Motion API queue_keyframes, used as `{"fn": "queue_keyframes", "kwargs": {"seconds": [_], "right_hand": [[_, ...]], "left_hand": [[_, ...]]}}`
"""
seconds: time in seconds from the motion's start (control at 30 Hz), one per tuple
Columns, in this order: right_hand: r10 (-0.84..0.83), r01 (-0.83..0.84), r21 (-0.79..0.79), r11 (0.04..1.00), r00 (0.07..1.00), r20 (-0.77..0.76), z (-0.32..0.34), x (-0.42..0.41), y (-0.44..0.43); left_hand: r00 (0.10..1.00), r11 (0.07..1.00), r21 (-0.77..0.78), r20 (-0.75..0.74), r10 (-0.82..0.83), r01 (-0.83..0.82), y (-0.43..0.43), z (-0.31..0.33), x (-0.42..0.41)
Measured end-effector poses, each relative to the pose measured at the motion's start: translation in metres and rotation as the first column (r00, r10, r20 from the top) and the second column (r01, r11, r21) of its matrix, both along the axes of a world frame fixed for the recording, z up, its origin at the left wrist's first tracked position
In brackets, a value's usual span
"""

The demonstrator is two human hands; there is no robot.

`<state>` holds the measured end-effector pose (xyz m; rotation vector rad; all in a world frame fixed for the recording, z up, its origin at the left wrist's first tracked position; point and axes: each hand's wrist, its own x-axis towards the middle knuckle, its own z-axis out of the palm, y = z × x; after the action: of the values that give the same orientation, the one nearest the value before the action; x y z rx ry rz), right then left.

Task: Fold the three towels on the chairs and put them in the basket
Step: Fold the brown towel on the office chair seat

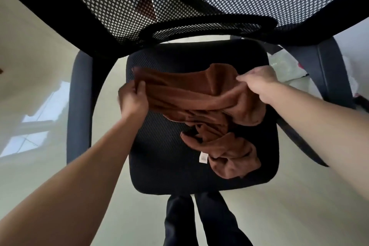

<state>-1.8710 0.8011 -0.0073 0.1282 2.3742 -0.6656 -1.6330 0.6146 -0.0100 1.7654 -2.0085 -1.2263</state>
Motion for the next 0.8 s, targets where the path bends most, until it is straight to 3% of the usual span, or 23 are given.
{"fn": "queue_keyframes", "kwargs": {"seconds": [0.1, 0.2, 0.23, 0.37, 0.5, 0.67, 0.8], "right_hand": [[-0.040, 0.037, -0.018, 0.999, 0.959, -0.279, 0.001, -0.014, 0.006], [-0.063, 0.053, -0.036, 0.998, 0.934, -0.351, -0.005, -0.005, 0.016], [-0.074, 0.064, -0.039, 0.997, 0.942, -0.328, -0.007, 0.001, 0.020], [-0.212, 0.199, -0.079, 0.977, 0.947, -0.241, -0.007, 0.032, 0.039], [-0.383, 0.378, -0.060, 0.924, 0.918, -0.107, -0.007, 0.068, 0.060], [-0.385, 0.410, -0.065, 0.910, 0.892, 0.235, -0.009, 0.101, 0.075], [-0.368, 0.399, -0.077, 0.913, 0.892, 0.263, 0.001, 0.115, 0.095]], "left_hand": [[0.996, 0.997, 0.003, -0.021, 0.081, -0.081, -0.019, 0.002, -0.015], [0.966, 0.962, 0.199, -0.142, 0.218, -0.188, -0.021, 0.000, -0.031], [0.957, 0.942, 0.259, -0.137, 0.254, -0.213, -0.017, -0.003, -0.032], [0.960, 0.886, 0.368, 0.114, 0.256, -0.280, 0.033, -0.018, -0.012], [0.955, 0.827, 0.477, 0.149, 0.258, -0.298, 0.095, -0.005, -0.008], [0.924, 0.798, 0.469, 0.146, 0.353, -0.378, 0.107, -0.003, -0.016], [0.917, 0.819, 0.412, 0.150, 0.370, -0.398, 0.106, 0.000, 0.005]]}}
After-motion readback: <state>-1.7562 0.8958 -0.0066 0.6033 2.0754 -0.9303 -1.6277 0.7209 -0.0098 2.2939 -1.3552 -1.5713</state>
